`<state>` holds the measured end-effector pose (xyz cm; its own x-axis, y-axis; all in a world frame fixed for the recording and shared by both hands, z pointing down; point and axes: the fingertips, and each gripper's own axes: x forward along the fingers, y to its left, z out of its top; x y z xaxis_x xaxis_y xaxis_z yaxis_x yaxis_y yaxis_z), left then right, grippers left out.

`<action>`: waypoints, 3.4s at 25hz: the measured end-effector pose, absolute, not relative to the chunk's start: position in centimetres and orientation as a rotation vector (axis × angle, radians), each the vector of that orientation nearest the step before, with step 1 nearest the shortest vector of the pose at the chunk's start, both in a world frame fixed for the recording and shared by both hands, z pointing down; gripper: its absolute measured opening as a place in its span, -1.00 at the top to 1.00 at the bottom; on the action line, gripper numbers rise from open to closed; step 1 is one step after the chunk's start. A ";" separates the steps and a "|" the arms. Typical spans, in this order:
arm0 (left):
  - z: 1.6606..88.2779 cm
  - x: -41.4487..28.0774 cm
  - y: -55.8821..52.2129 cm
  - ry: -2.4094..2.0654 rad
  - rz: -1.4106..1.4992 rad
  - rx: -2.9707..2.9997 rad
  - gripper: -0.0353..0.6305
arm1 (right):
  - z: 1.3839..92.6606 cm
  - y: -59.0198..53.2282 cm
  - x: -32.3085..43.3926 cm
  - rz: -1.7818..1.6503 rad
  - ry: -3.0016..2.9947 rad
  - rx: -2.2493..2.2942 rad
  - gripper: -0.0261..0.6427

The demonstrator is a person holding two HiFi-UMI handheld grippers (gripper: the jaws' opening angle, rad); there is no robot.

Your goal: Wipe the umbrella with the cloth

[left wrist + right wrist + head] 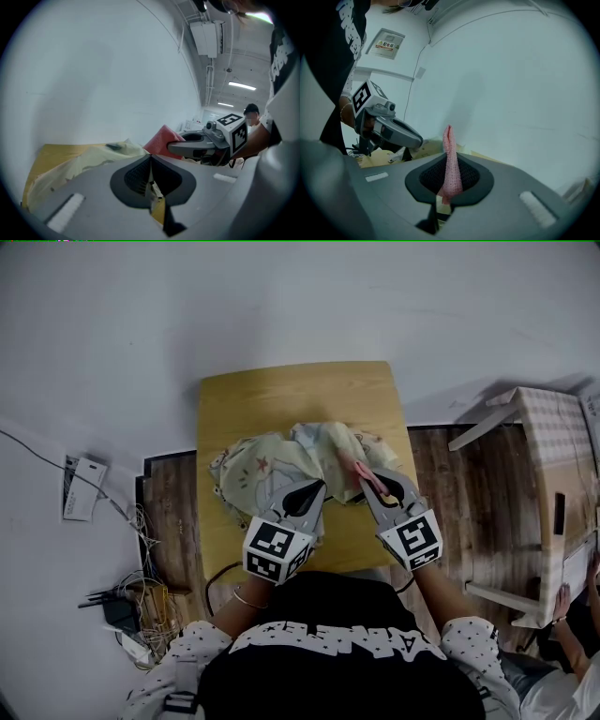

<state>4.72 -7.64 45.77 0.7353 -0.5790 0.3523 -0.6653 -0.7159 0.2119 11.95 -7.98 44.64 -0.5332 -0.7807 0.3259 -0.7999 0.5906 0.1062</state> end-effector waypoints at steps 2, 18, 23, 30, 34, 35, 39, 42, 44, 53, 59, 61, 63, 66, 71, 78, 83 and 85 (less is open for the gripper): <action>46.3 6.0 -7.6 -0.940 0.399 2.624 0.88 | 44.3 -7.6 12.3 0.081 -2.483 1.288 0.82; 54.6 11.5 -7.8 -0.839 0.712 2.593 0.88 | 43.8 -4.5 17.8 0.115 -2.394 1.425 0.82; 54.9 11.5 -7.9 -0.836 0.691 2.604 0.88 | 43.9 -4.2 17.8 0.115 -2.399 1.425 0.82; 52.8 11.2 -7.1 -0.791 0.547 2.634 0.61 | 43.5 -4.5 16.7 0.118 -2.430 1.402 0.82; 51.8 10.0 -6.4 -0.819 0.516 2.656 0.54 | 43.5 -4.8 15.6 0.105 -2.453 1.372 0.82; 51.6 9.6 -6.3 -0.829 0.506 2.657 0.54 | 43.4 -4.9 15.1 0.102 -2.459 1.363 0.82; 50.7 8.3 -6.3 -0.867 0.445 2.659 0.54 | 43.4 -5.4 13.8 0.093 -2.478 1.333 0.82; 50.2 7.8 -6.4 -0.893 0.425 2.661 0.54 | 43.4 -5.6 13.4 0.098 -2.488 1.312 0.82; 49.8 7.4 -6.3 -0.902 0.409 2.661 0.54 | 43.4 -5.8 13.1 0.097 -2.494 1.304 0.82; 48.2 6.2 -5.6 -0.900 0.339 2.681 0.54 | 43.0 -7.1 11.7 0.069 -2.520 1.293 0.82; 47.0 5.4 -5.0 -0.897 0.342 2.724 0.54 | 42.5 -8.2 9.9 0.035 -2.542 1.273 0.82; 46.9 5.1 -4.8 -0.891 0.344 2.729 0.54 | 42.4 -8.5 9.1 0.030 -2.547 1.262 0.82; 46.7 4.5 -4.8 -0.893 0.326 2.722 0.54 | 42.3 -8.7 8.1 0.020 -2.556 1.244 0.82; 46.3 3.4 -4.8 -0.898 0.306 2.724 0.54 | 42.2 -8.9 6.8 0.011 -2.559 1.218 0.82; 45.5 1.0 -5.0 -0.937 0.257 2.714 0.54 | 41.9 -9.4 5.0 -0.004 -2.570 1.202 0.82; 46.4 -5.6 -6.5 -1.109 0.246 2.639 0.54 | 39.0 -11.2 2.0 -0.128 -2.560 1.202 0.82; 47.1 -11.5 -7.8 -1.263 0.238 2.549 0.55 | 36.8 -12.0 -1.4 -0.237 -2.598 1.172 0.82; 47.4 -13.6 -8.2 -1.309 0.228 2.508 0.55 | 36.3 -11.8 -3.3 -0.253 -2.617 1.137 0.82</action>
<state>-13.56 -8.16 47.45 0.5718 -0.7724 0.2766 -0.8204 -0.5389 0.1911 -3.32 -11.79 36.33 -0.6530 -0.7355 0.1809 -0.6872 0.6757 0.2666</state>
